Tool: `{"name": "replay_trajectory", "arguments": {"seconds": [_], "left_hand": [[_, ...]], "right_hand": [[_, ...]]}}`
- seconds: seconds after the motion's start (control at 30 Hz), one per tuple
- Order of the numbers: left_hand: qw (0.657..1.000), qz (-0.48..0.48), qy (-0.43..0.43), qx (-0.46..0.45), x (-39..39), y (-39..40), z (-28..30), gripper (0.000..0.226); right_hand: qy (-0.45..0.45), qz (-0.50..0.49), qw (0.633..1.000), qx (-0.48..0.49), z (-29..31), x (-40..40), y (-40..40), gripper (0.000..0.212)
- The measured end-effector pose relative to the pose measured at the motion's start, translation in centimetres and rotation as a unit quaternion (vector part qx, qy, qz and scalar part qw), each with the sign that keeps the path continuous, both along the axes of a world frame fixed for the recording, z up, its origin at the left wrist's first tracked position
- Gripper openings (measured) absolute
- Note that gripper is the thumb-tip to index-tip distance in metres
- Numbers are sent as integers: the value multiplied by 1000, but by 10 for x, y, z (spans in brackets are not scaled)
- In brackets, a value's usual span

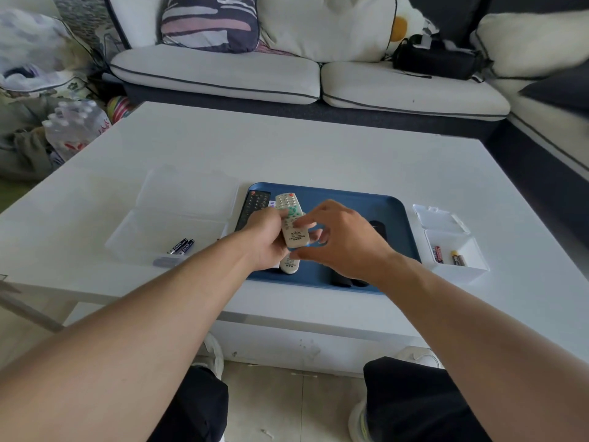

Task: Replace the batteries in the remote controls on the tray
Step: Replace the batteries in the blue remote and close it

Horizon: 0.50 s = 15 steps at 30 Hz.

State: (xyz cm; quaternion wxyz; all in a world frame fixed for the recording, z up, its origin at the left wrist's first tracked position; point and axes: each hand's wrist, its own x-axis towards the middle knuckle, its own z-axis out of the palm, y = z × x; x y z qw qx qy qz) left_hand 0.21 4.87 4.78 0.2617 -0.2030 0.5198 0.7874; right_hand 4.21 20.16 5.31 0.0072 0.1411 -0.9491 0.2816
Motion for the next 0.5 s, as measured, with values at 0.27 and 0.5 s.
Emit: {"name": "replay_trajectory", "arguments": {"seconds": [0.27,0.5], "left_hand": [[998,-29,32,-40,1,11,-7,30],[915,-86,252,-303,0,8,-23,35]], "right_hand": [[-142,-132,981,0,-2,-1,-16,42],[-186,-194,963,-20,-11,-12,-17,56]]}}
